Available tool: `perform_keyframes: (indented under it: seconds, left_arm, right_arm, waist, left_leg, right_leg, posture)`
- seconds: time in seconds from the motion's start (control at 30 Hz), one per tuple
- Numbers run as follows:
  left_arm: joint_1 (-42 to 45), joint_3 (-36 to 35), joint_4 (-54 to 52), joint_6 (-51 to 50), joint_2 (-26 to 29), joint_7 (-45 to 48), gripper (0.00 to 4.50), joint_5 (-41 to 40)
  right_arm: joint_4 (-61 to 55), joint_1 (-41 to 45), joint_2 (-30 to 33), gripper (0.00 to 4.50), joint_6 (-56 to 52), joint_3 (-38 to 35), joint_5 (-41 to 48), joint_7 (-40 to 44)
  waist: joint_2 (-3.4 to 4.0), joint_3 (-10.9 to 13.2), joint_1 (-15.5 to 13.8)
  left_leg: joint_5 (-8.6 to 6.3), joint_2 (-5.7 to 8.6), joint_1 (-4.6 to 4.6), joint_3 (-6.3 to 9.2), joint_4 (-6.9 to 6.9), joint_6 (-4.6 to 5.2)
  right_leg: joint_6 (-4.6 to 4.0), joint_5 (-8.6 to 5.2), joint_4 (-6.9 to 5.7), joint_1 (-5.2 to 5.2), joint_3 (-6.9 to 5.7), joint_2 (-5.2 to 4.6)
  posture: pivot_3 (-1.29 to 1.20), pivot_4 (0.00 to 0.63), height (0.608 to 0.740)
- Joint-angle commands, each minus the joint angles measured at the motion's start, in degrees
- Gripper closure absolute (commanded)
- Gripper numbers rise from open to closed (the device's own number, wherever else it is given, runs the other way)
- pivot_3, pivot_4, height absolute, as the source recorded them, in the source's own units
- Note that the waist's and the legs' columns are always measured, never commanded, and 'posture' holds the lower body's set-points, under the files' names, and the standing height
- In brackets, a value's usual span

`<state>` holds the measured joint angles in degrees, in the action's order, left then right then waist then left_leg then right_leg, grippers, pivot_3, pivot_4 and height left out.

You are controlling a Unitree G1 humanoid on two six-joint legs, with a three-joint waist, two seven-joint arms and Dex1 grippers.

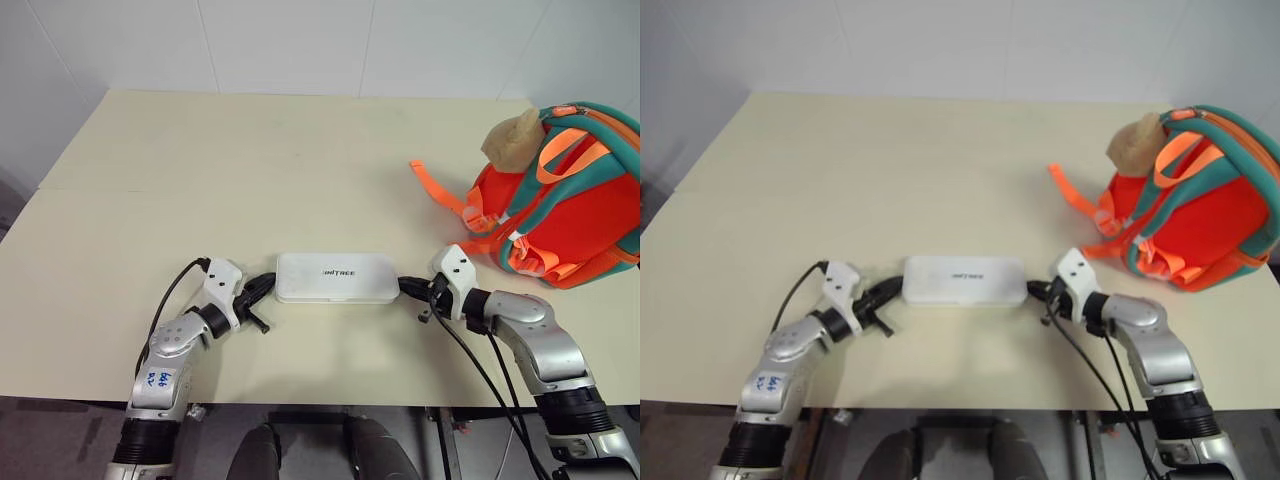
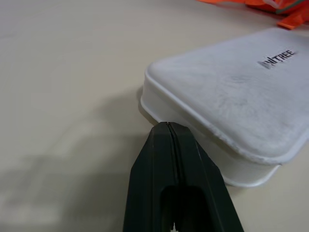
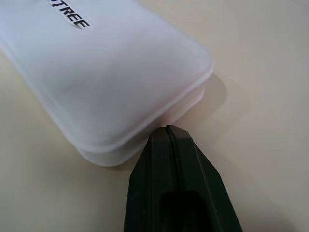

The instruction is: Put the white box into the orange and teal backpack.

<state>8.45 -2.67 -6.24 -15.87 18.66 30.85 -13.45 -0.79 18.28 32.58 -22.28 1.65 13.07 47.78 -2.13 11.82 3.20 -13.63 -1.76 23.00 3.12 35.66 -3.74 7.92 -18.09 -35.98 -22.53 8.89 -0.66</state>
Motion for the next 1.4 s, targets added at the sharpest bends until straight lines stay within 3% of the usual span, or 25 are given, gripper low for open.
perform_keyframes:
  seconds: [0.03,0.1,0.17,0.23,0.47,0.6,0.7,1.13,1.4]
  left_arm:
    - [-0.81,0.97,-2.13,-0.84,-0.19,-0.58,4.48,-0.11]
    - [-0.03,-0.46,-1.55,-0.75,0.96,-0.74,4.48,-0.11]
    - [1.30,-2.32,-0.59,-1.70,2.75,-0.32,4.50,-0.75]
    - [2.58,-3.35,0.35,-2.97,4.87,0.15,4.10,-0.84]
    - [4.28,-7.93,0.18,-11.66,11.29,3.36,2.09,-5.77]
    - [6.82,-7.46,0.71,-31.38,17.65,8.86,0.86,-13.13]
    - [10.35,-6.83,2.57,-40.59,18.63,7.79,0.03,-15.62]
    - [22.57,-8.33,8.89,-59.75,8.70,7.66,0.03,-25.91]
    - [24.48,-4.54,11.58,-61.70,9.06,9.60,0.03,-25.85]
  right_arm:
    - [-0.90,0.62,0.77,4.50,0.62,0.10,1.39,2.55]
    - [-2.02,0.22,1.83,4.50,-1.93,-0.60,2.81,3.88]
    - [-3.37,-0.34,3.94,4.14,-4.78,-1.61,4.38,5.64]
    - [-3.90,-0.69,6.23,3.61,-6.33,-2.56,5.15,6.82]
    - [-3.88,0.74,15.27,1.29,-16.23,-5.50,7.88,8.87]
    - [-3.99,5.82,19.99,0.00,-29.33,-4.27,11.80,11.34]
    - [-4.07,9.42,19.43,0.00,-34.71,-3.46,13.81,11.04]
    - [-2.98,18.68,14.28,0.00,-41.76,3.50,15.56,10.20]
    - [-5.30,18.23,13.44,0.00,-43.52,4.94,16.97,9.82]
  waist:
    - [0.00,0.00,0.01]
    - [0.00,0.00,0.00]
    - [0.00,0.00,0.00]
    - [0.00,0.01,-0.01]
    - [0.02,0.02,0.08]
    - [0.03,0.05,0.15]
    - [0.09,0.02,0.37]
    - [0.11,0.02,-0.73]
    - [0.11,0.02,-0.85]
  left_leg:
    - [0.00,0.00,0.00,0.00,0.03,0.00]
    - [0.00,0.00,0.00,-0.01,0.05,0.00]
    - [0.00,0.00,0.00,0.00,0.04,0.00]
    - [0.00,-0.01,0.02,0.01,0.04,0.00]
    - [-0.01,-0.01,0.06,-0.02,-0.01,0.00]
    - [-0.01,-0.02,0.09,-0.02,-0.05,0.00]
    - [-0.01,-0.02,0.04,-0.01,-0.04,0.00]
    - [-0.05,0.03,0.16,0.08,-0.04,-0.05]
    - [-0.05,0.03,0.18,0.10,-0.03,-0.06]
  right_leg:
    - [0.00,0.00,0.00,0.01,0.00,0.00]
    - [0.01,0.01,0.01,0.02,0.00,0.00]
    - [0.01,0.01,0.01,0.01,0.00,0.01]
    - [0.00,0.00,-0.01,-0.02,-0.01,0.03]
    - [-0.03,-0.01,0.05,-0.07,0.01,0.01]
    - [-0.07,-0.04,0.03,-0.14,0.01,0.02]
    - [-0.09,-0.05,0.00,-0.11,0.00,0.03]
    - [-0.04,-0.07,0.09,-0.10,-0.10,-0.05]
    - [-0.04,-0.07,0.06,-0.15,-0.12,-0.04]
  posture:
    - [0.00,0.150,0.740]
    - [0.00,0.150,0.740]
    - [0.00,0.150,0.740]
    - [0.00,0.150,0.740]
    - [0.00,0.150,0.740]
    - [0.00,0.150,0.740]
    - [0.00,0.150,0.740]
    - [0.00,0.150,0.740]
    - [0.00,0.150,0.740]
